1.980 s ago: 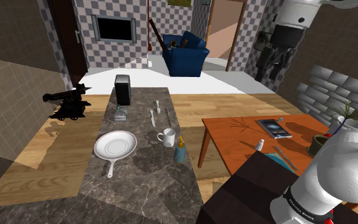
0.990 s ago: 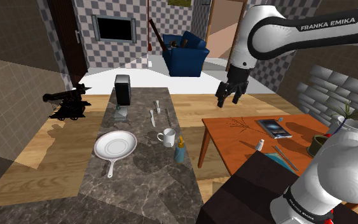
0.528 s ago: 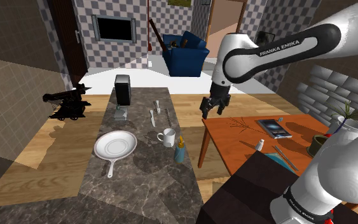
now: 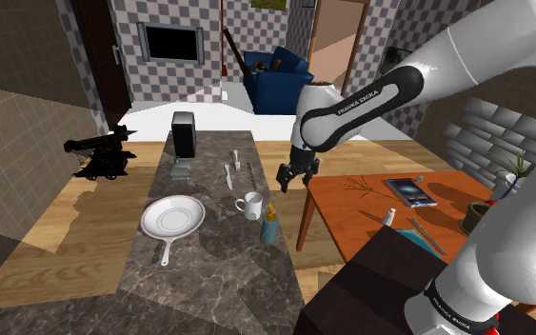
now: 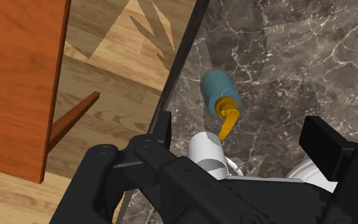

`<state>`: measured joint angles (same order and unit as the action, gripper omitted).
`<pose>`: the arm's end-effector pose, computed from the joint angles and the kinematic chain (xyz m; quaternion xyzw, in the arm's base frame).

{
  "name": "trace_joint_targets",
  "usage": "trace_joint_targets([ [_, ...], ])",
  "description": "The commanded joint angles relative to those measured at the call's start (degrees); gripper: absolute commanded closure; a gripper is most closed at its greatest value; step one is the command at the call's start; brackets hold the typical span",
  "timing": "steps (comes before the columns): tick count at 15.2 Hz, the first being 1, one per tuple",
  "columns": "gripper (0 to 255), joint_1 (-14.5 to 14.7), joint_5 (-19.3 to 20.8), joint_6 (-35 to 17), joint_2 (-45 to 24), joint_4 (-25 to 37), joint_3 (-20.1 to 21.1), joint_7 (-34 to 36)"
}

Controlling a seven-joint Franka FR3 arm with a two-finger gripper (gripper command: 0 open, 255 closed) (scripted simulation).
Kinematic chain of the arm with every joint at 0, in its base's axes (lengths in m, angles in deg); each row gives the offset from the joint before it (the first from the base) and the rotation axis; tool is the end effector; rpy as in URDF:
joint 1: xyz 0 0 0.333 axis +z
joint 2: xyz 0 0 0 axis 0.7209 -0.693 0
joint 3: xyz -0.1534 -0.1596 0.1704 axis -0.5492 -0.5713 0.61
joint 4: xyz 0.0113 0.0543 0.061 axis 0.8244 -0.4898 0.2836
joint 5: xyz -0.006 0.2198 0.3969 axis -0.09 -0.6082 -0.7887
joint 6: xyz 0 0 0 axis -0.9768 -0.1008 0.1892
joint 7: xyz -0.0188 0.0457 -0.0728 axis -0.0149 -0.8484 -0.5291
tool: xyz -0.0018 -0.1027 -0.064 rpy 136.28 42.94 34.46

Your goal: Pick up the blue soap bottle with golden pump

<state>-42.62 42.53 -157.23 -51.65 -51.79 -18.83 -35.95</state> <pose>0.5328 0.0536 0.2278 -0.9961 0.0867 0.0011 0.0170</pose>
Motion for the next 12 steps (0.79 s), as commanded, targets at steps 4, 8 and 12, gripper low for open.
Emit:
trace_joint_targets([
  [4,0,0.5,1.1,-6.0,-11.5,5.4,0.2,1.7],
  [8,0,1.1,2.0,-9.3,-20.8,11.1,0.0,3.2],
  [12,0,1.5,2.4,-11.6,-26.1,14.1,-0.2,3.7],
])
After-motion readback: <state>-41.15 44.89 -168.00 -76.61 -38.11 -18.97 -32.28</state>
